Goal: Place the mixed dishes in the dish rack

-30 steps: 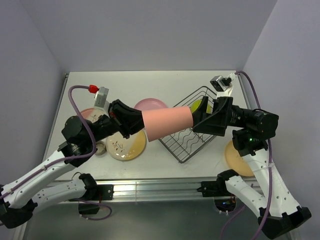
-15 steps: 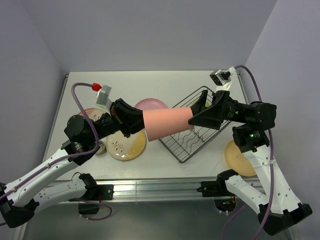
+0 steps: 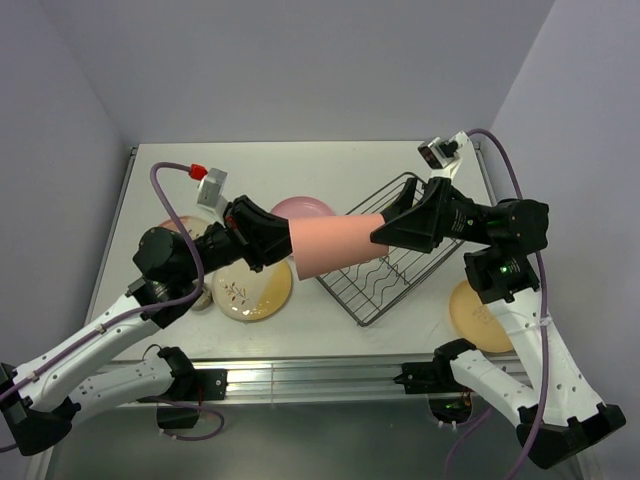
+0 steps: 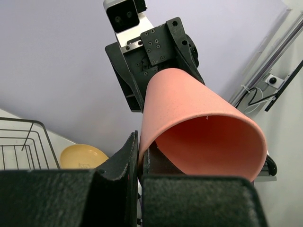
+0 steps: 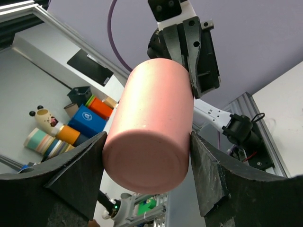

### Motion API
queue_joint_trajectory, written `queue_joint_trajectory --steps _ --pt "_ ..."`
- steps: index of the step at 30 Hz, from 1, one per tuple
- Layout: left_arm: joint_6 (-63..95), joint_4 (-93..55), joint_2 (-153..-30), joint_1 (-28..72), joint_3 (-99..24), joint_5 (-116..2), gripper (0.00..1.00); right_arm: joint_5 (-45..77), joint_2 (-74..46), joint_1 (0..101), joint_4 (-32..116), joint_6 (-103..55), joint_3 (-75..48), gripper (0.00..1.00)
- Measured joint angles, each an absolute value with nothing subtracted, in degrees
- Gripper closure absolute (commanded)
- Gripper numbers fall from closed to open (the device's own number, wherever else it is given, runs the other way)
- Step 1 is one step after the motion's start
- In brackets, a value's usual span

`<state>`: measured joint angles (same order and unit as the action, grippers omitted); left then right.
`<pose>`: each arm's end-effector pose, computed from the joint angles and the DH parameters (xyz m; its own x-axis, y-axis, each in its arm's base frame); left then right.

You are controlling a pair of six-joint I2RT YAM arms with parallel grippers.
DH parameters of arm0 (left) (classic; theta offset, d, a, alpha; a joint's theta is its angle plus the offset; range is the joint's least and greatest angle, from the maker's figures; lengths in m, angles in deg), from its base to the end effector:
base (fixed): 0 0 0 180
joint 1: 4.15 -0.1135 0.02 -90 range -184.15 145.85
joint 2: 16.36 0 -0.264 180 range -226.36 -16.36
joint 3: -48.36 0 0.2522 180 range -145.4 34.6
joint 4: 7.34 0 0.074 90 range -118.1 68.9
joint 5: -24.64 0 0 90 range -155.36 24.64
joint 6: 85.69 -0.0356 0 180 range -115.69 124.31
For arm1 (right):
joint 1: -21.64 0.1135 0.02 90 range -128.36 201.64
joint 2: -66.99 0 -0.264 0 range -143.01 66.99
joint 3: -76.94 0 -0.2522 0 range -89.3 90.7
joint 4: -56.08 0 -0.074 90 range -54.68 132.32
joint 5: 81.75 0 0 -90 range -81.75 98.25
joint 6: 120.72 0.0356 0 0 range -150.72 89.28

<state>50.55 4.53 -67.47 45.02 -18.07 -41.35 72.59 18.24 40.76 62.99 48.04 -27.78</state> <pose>0.1147 -0.1549 0.4343 -0.4635 -0.4727 -0.7495 0.8575 -0.0260 -0.5138 0.1276 0.0782 0.4739 -0.7347 0.1948 -0.6498 -0.6768 -0.1453 0.7216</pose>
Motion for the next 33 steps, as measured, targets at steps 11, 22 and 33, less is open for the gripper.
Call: queue_joint_trajectory --steps 11,22,33 --pt "52.27 -0.48 -68.13 41.48 -18.13 -44.63 0.04 70.29 18.37 42.42 52.39 39.32 -26.03 1.00" --pt "61.61 -39.71 -61.09 39.62 -24.67 -91.56 0.03 47.52 12.20 42.42 13.94 11.03 -11.74 1.00" --pt "59.33 -49.63 -71.73 39.49 -26.31 -96.48 0.07 -6.12 -0.17 41.24 -11.00 -3.33 -7.96 1.00"
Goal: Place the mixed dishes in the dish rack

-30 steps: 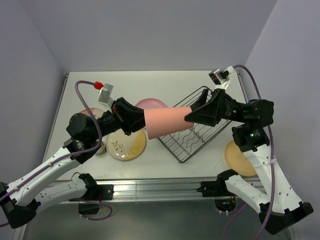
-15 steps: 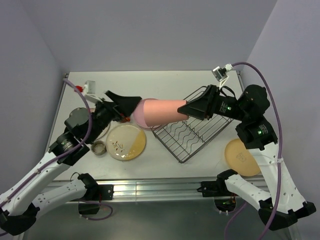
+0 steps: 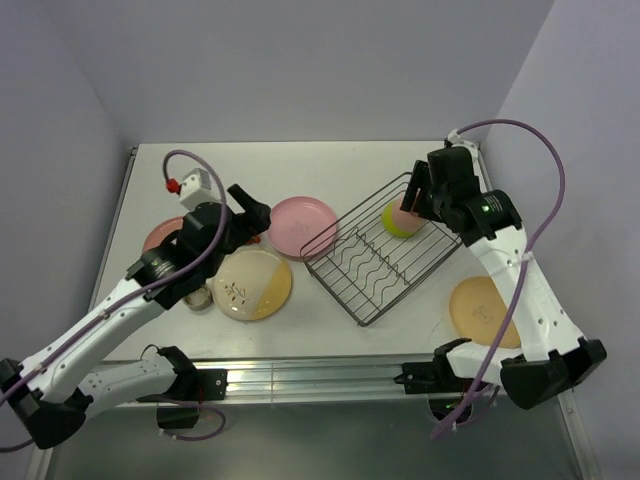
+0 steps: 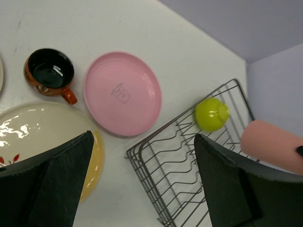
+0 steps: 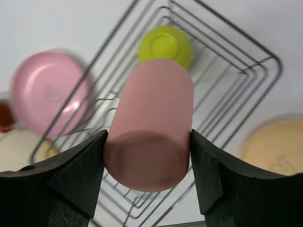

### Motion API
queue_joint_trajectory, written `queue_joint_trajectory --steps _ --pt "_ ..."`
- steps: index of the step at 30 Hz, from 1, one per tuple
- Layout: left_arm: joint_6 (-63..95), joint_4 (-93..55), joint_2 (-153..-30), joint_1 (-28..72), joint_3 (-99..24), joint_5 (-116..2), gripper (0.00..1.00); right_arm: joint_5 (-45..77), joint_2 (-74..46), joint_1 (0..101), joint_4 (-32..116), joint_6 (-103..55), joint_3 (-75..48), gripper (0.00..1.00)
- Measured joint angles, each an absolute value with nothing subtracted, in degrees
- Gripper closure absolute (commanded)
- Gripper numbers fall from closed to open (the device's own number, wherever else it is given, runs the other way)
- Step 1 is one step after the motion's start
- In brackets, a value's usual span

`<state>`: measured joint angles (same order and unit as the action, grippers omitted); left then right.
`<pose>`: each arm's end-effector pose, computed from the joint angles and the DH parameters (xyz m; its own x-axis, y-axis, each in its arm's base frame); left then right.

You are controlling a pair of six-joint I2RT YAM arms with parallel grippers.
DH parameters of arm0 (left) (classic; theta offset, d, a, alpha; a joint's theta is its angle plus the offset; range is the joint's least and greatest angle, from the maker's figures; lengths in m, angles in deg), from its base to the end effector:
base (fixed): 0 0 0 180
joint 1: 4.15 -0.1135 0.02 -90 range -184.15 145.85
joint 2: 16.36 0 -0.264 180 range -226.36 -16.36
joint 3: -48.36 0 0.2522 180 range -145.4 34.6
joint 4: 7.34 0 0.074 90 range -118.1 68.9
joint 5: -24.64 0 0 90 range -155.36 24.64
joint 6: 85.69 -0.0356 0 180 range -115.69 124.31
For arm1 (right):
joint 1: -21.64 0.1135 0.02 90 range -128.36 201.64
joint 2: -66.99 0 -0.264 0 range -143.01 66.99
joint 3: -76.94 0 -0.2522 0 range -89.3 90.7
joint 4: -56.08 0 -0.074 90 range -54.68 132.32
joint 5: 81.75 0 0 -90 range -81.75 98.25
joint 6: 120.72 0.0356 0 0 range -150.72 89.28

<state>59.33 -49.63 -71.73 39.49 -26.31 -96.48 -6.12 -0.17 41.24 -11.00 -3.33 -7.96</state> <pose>0.1605 -0.1276 0.3733 -0.3640 -0.6221 -0.6931 -0.0903 0.7643 -0.6385 0.2144 0.0670 0.4065 -0.5941 0.2615 -0.7607 0.1460 0.9650 0.2177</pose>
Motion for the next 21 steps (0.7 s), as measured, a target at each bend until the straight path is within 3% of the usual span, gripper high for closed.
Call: queue_joint_trajectory --steps 8,21 --pt "58.02 -50.77 -74.23 38.27 -25.39 -93.57 0.07 -17.51 -9.22 37.30 -14.69 -4.70 -8.00 1.00" --pt "58.15 -52.28 -76.39 33.61 -24.60 -91.54 0.05 -16.24 -16.06 32.58 -13.10 -4.88 -13.58 1.00"
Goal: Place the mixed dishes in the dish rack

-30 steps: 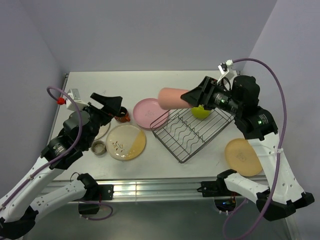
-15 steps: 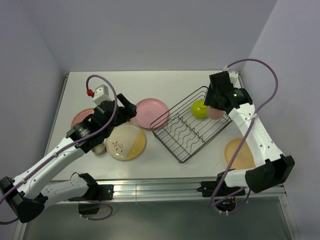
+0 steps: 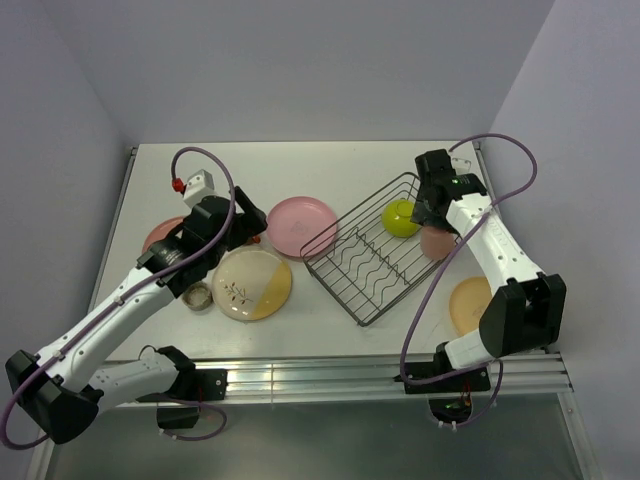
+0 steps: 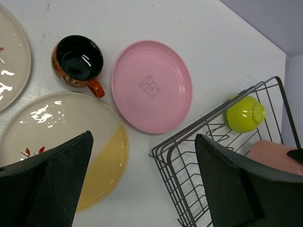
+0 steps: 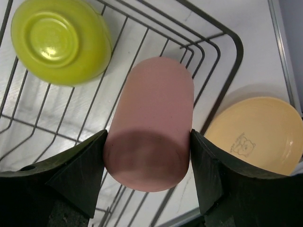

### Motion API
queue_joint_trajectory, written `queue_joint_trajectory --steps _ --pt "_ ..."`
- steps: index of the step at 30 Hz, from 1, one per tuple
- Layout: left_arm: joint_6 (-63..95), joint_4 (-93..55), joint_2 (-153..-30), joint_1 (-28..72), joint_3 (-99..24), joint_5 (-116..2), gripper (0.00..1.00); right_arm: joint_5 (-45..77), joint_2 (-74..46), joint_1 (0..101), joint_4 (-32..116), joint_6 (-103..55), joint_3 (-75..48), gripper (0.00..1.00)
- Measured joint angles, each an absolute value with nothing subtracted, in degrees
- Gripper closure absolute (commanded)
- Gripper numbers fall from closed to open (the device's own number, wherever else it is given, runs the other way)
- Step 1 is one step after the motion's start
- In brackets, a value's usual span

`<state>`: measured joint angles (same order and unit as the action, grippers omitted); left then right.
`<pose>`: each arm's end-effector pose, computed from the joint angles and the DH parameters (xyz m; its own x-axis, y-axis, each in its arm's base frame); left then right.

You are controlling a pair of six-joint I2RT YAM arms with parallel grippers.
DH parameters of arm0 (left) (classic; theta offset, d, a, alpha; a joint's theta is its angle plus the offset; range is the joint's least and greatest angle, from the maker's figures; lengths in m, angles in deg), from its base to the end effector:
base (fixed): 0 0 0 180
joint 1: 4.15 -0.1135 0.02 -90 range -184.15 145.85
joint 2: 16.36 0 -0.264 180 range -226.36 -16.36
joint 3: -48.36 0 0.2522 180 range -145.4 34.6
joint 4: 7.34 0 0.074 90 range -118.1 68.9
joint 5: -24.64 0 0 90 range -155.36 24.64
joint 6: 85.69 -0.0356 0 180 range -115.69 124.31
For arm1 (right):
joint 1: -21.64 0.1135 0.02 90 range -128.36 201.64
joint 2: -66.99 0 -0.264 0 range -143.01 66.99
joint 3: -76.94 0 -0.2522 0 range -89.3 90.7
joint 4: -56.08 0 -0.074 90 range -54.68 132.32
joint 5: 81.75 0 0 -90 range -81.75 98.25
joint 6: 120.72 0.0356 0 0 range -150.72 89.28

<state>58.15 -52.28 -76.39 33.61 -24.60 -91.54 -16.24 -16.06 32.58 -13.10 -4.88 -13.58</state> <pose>0.1865 -0.1246 0.3425 -0.4522 -0.5663 -0.6891 -0.1886 0.8159 -0.5466 0.2850 0.0401 0.3092 -0.7796 0.2533 -0.5727 0.3927 0.9101 -0.1321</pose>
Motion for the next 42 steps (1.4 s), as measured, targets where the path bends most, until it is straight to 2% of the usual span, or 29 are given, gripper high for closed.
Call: queue_joint_trajectory --steps 7,12,13,16,18,19,22,25,27,35,42 --pt "58.61 -52.60 -80.19 29.72 -24.12 -89.22 0.05 -13.92 -17.70 29.57 -7.02 -4.94 -16.70 0.93" --pt "58.92 -52.58 -82.62 27.47 -24.12 -87.08 0.04 -13.05 -18.09 28.34 -4.22 -5.27 -17.73 0.79" --pt "59.07 -52.56 -83.03 27.12 -24.12 -86.62 0.04 -12.96 -18.24 28.14 -3.85 -5.38 -17.73 0.70" --pt "59.81 -52.63 -84.56 26.00 -24.12 -85.42 0.04 -12.57 -18.55 27.73 -2.93 -5.80 -17.73 0.56" --pt "60.71 -52.69 -85.68 25.20 -24.12 -84.50 0.03 -12.02 -18.64 27.60 -2.41 -6.17 -17.75 0.40" --pt "61.13 -52.71 -86.31 24.74 -24.12 -84.04 0.03 -11.80 -18.66 27.60 -2.19 -6.23 -17.79 0.28" --pt "62.37 -52.69 -88.13 23.19 -24.12 -82.29 0.04 -11.58 -18.64 27.60 -1.21 -6.45 -18.19 0.14" --pt "63.60 -52.54 -89.42 21.52 -24.08 -80.13 0.05 -10.88 -18.64 27.60 -1.01 -6.76 -18.80 0.08" --pt "64.21 -52.10 -89.87 20.39 -23.66 -78.73 0.05 -10.51 -18.48 27.60 -1.05 -6.84 -18.93 0.00" --pt "66.87 -50.66 -91.54 16.32 -21.06 -74.07 0.09 -10.49 -14.07 27.69 -1.47 -7.24 -18.95 0.00" --pt "70.00 -50.03 -93.26 12.34 -18.40 -72.76 0.18 -10.56 -2.88 31.10 -2.89 -7.11 -18.62 0.00"
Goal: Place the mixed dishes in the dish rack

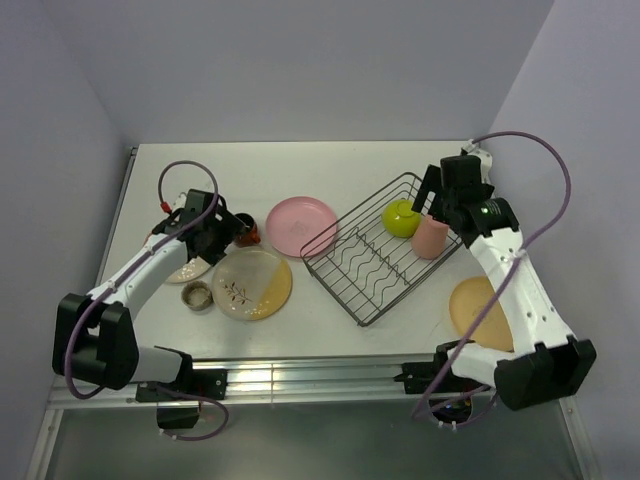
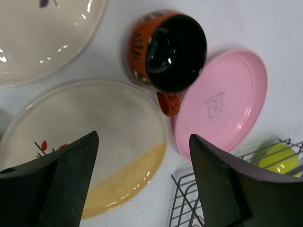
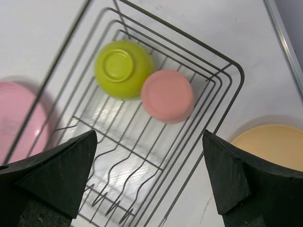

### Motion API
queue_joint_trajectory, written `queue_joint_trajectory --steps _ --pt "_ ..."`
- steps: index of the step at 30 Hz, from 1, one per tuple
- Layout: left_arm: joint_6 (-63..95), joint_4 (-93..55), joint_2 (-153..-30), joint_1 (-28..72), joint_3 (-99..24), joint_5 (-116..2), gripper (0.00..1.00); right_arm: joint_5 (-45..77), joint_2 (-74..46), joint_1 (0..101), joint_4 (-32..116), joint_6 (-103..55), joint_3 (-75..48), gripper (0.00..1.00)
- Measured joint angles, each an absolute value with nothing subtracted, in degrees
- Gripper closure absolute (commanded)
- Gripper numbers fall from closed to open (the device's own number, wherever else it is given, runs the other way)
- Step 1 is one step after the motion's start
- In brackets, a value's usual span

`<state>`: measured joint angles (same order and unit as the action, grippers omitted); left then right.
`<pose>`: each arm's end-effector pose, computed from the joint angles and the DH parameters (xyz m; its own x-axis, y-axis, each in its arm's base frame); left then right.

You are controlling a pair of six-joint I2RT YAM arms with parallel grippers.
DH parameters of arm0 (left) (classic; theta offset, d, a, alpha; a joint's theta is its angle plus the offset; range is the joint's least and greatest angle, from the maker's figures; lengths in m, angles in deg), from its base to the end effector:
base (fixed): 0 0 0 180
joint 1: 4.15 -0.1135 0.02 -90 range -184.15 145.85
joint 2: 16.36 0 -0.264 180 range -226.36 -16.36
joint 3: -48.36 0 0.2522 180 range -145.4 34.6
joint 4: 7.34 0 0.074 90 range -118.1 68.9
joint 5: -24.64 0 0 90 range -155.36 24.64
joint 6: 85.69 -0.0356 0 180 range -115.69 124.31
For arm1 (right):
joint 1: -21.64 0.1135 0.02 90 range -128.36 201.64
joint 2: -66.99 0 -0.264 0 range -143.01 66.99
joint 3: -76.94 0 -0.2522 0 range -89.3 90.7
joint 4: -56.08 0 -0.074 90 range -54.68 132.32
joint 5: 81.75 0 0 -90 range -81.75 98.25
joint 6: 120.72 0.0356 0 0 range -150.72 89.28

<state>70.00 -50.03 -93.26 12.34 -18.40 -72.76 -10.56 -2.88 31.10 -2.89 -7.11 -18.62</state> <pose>0.2645 -0.0735 0.2391 -0.5031 -0.7936 -0.3423 -0.6112 0.6067 -0.5084 0.2487 0.0298 0.3495 -0.6037 0.2838 -0.7450 0.3421 0.9363 0.0794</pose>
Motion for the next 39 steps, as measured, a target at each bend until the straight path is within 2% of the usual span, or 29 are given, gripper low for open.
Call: queue_joint_trajectory --steps 5,11,17,23,25,26,27,30,35,39 --pt "71.55 -50.03 -96.76 10.77 -18.68 -73.88 0.21 -11.30 3.79 35.62 -4.81 -6.45 -15.52 0.00" --pt "71.77 -50.05 -104.78 9.85 -21.76 -74.36 0.23 -12.28 6.39 40.69 -7.33 -5.84 -12.75 0.00" --pt "72.53 -49.30 -109.72 9.57 -25.08 -75.25 0.32 -12.33 6.87 42.29 -9.40 -5.66 -12.75 0.00" --pt "72.71 -48.67 -112.32 9.00 -25.32 -75.78 0.47 -12.74 6.87 43.07 -9.77 -5.64 -12.75 0.00" --pt "72.71 -48.60 -112.96 8.87 -25.78 -75.82 0.57 -12.76 6.87 43.40 -9.80 -5.58 -12.75 0.00" --pt "72.64 -48.54 -113.26 8.76 -26.07 -75.78 0.62 -12.83 6.87 43.62 -9.80 -5.47 -12.75 0.00" --pt "72.64 -48.52 -113.50 8.67 -26.31 -75.78 0.75 -12.87 6.87 43.84 -9.82 -5.42 -12.75 0.00" --pt "72.14 -48.50 -113.70 8.34 -26.50 -75.80 1.00 -12.85 6.87 44.76 -9.80 -5.05 -12.75 0.00" --pt "70.72 -49.09 -113.17 7.47 -26.39 -75.28 1.00 -9.97 6.54 46.90 -9.60 -4.62 -12.92 0.00" --pt "69.43 -47.93 -106.22 7.19 -23.25 -72.96 1.00 -1.46 6.50 47.18 -7.00 -3.98 -15.13 0.00"
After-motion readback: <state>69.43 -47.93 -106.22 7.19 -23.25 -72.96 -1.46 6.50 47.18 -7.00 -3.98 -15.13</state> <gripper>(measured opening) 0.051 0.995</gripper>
